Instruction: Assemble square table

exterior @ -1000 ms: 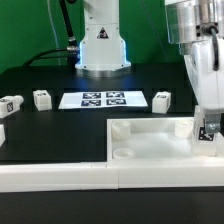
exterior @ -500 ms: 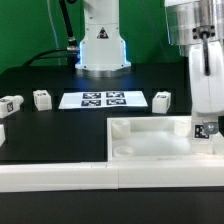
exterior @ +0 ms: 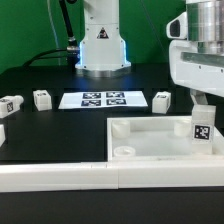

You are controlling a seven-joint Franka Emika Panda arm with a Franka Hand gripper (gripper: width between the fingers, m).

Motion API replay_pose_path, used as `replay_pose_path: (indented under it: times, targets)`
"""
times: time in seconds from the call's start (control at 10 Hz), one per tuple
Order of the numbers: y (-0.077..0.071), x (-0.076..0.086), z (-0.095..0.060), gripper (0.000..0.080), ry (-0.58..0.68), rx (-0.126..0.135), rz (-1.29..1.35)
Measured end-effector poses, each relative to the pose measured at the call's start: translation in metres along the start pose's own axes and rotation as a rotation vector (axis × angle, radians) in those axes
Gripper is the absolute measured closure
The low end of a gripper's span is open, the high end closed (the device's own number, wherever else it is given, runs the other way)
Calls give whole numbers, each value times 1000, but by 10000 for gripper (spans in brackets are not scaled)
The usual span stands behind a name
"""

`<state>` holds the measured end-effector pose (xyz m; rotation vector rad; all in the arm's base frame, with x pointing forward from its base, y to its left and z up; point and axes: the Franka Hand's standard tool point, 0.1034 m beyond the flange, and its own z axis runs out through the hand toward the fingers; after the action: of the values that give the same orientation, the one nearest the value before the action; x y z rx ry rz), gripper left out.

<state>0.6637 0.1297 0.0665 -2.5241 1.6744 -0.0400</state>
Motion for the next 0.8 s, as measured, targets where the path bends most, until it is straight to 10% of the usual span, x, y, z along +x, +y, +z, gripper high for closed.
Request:
replay_pose_path:
  times: [0.8]
  targets:
    - [-1,24,-3,150,38,-25,-634]
